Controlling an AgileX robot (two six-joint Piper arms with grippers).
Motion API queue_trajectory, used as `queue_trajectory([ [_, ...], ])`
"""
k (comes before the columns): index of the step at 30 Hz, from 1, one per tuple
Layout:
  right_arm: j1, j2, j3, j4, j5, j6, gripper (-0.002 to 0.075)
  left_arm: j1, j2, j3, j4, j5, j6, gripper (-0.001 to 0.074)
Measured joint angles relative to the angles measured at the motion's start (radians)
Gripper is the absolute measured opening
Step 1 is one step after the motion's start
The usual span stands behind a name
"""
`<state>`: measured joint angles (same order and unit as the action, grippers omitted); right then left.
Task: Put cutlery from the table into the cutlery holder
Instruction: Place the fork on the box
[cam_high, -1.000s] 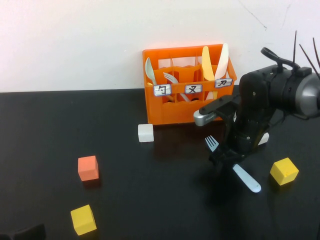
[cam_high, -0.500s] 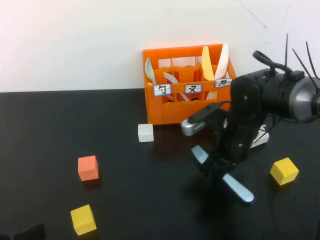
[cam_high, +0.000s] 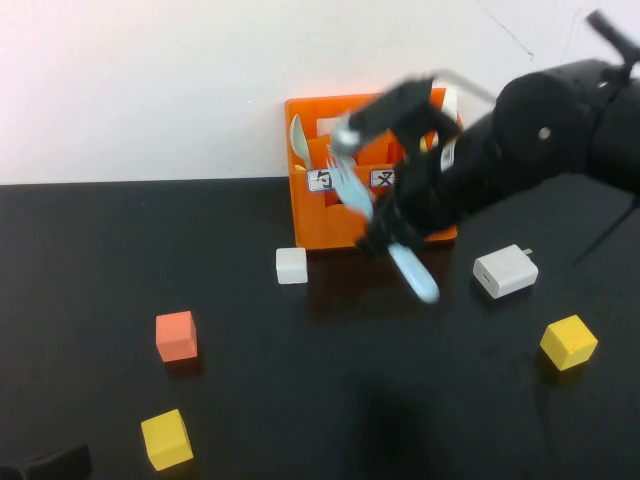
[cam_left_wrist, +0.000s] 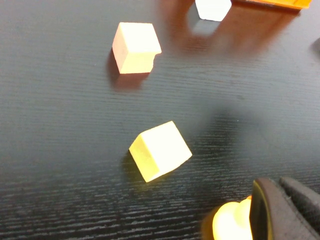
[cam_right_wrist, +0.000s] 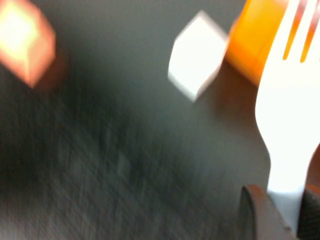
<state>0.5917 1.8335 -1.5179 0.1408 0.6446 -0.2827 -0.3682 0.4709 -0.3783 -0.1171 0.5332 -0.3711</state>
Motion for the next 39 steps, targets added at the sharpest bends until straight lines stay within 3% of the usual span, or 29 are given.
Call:
queue_trajectory([
  [17, -0.013, 0.004, -0.012, 0.032, -0.645, -0.005, 0.0131, 0.0, 0.0, 0.0, 0.0, -0.01, 0.001, -0.0001],
  [31, -0.045, 0.161, -0.016, 0.032, -0.928, -0.011, 0.0131, 0.0, 0.0, 0.0, 0.0, -0.01, 0.004, -0.0001],
  [39, -0.072, 0.23, -0.019, 0.032, -0.996, -0.017, 0.0131, 0.0, 0.0, 0.0, 0.0, -0.011, 0.004, -0.0001],
])
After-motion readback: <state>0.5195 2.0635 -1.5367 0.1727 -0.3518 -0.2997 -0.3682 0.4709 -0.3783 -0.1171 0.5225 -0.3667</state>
